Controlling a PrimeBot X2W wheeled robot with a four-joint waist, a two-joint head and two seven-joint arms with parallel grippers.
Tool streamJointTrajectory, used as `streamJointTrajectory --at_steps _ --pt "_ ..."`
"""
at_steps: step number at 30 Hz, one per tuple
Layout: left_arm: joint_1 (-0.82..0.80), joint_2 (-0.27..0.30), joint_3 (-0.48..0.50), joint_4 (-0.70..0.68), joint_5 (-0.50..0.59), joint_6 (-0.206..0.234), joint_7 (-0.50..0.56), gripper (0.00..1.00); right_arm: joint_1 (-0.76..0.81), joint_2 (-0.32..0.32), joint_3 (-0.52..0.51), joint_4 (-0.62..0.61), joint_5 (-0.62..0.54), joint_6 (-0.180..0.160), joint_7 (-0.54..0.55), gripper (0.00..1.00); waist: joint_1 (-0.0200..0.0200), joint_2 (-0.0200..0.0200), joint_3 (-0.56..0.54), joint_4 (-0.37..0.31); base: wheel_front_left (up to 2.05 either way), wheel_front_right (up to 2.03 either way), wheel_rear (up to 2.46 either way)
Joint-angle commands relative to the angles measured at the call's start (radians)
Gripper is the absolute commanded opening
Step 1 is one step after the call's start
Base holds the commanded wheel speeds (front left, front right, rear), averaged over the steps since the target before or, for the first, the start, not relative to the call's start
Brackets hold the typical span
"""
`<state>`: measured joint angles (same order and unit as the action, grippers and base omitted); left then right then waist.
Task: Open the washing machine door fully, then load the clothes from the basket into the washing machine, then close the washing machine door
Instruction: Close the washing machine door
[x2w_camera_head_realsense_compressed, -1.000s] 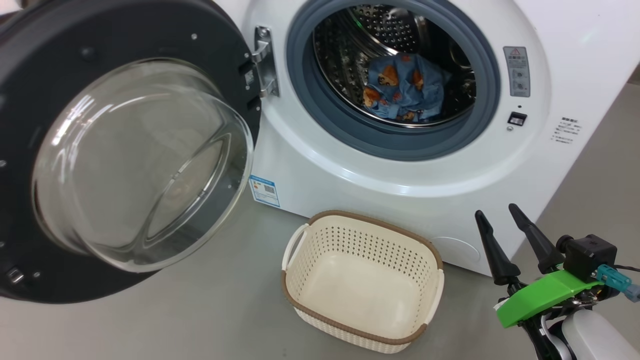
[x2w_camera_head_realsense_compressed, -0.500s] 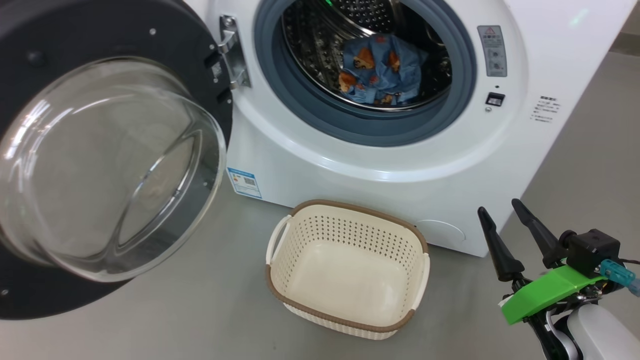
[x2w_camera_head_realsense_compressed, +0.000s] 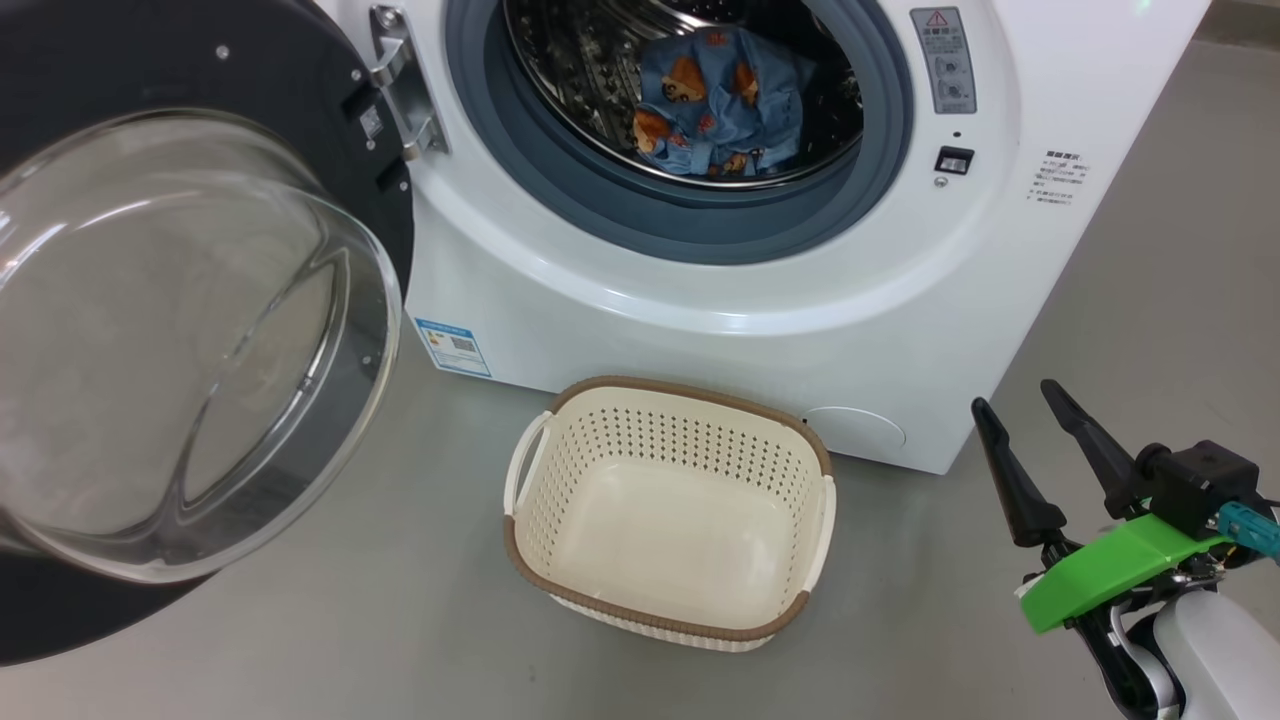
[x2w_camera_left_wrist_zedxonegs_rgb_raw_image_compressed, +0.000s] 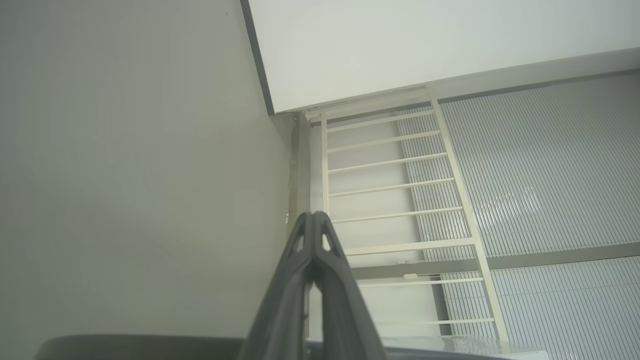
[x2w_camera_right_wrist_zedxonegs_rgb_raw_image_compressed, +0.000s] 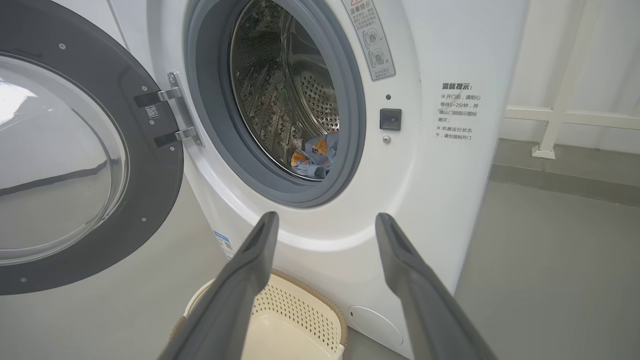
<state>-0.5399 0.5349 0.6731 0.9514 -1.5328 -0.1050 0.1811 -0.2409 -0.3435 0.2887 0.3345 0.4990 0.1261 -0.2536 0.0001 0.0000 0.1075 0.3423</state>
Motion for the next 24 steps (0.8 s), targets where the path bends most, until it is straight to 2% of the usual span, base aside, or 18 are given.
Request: streamJointTrajectory --at_steps 1,8,14,24 --pt "-0.033 0.079 0.010 -0.006 -0.011 -0.015 0.019 0.00 -0.034 -0.020 0.021 -0.022 -0.002 0.005 -0.008 1.00 -0.0001 0.0000 0.008 -0.007 0.00 0.00 0.00" --pt "-0.059 0.078 -0.005 0.002 -0.012 -0.024 0.048 0.00 -0.045 -0.025 0.029 -0.020 -0.001 0.005 -0.008 1.00 -0.0001 0.0000 0.023 -0.017 0.00 0.00 0.00" --pt "-0.076 0.080 -0.043 -0.006 -0.002 -0.025 0.116 0.00 -0.047 -0.023 0.034 -0.016 -0.001 0.005 -0.008 1.00 -0.0001 0.0000 0.026 -0.024 0.00 0.00 0.00" --pt "-0.032 0.084 -0.131 -0.058 0.007 -0.026 0.355 0.00 -0.024 0.000 0.021 -0.007 0.001 0.005 -0.008 1.00 -0.0001 0.0000 -0.007 -0.016 0.00 0.00 0.00"
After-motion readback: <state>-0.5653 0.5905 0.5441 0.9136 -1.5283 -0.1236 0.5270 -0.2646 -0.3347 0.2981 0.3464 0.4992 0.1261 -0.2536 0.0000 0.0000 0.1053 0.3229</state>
